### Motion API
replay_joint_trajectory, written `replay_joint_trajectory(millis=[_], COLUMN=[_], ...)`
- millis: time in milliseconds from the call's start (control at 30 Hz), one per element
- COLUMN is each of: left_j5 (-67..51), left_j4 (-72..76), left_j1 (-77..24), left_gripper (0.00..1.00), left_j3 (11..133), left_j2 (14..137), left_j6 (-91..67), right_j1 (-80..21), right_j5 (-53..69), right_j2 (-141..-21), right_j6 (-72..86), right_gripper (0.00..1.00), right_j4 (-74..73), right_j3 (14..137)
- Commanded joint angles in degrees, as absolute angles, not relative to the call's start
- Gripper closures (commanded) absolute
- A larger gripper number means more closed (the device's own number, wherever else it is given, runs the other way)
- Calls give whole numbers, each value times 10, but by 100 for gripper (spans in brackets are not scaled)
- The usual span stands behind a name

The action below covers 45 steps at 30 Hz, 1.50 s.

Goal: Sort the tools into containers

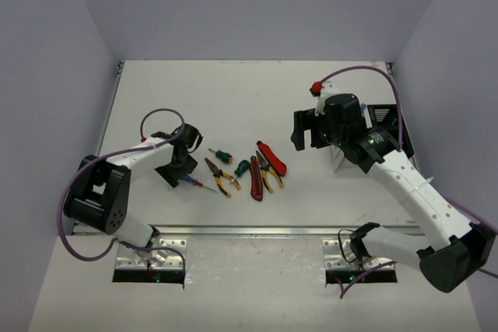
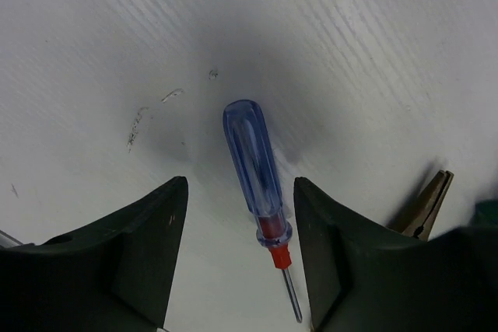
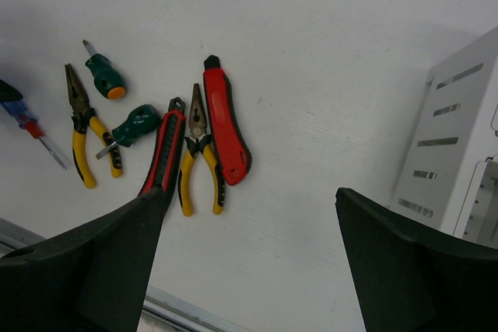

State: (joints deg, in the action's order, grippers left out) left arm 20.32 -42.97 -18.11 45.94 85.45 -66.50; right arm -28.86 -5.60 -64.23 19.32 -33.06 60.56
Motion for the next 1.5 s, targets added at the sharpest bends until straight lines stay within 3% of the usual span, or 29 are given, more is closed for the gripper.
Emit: replay_joint_trajectory(millis=[0, 67, 133, 167, 233, 367, 600, 800, 900, 1067, 1233, 1467], left_j5=[202, 197, 188, 186, 190, 213, 287, 157, -32, -169, -232, -248], left_j4=[-395, -378, -356, -353, -350, -357, -300, -81, 54, 189, 244, 262], left_j1=[-186, -186, -187, -186, -186, -187, -264, -337, -338, -350, -374, -394], left_gripper=[46, 55, 76, 91, 100, 100, 100, 100, 100, 100, 100, 100], left_j3=[446, 438, 429, 428, 428, 421, 421, 355, 317, 269, 253, 255], left_j2=[881, 895, 915, 923, 927, 901, 709, 540, 473, 438, 432, 441], left_j6=[-694, -692, -689, -687, -687, -689, -543, -411, -338, -306, -284, -255], right_j1=[-291, -291, -291, -291, -291, -291, -291, -308, -310, -312, -346, -429], right_j5=[-31, -27, -19, -9, 5, 57, 259, 396, 344, 295, 242, 129], right_j2=[-626, -623, -622, -622, -623, -621, -613, -597, -565, -542, -568, -608], right_j6=[186, 186, 186, 187, 188, 190, 247, 370, 410, 483, 490, 469], right_gripper=[10, 10, 10, 10, 10, 9, 6, 3, 2, 6, 11, 26], right_j4=[-305, -299, -286, -284, -274, -266, -195, -48, -1, 41, 16, -29], right_j3=[597, 590, 584, 583, 578, 570, 542, 470, 453, 436, 465, 511])
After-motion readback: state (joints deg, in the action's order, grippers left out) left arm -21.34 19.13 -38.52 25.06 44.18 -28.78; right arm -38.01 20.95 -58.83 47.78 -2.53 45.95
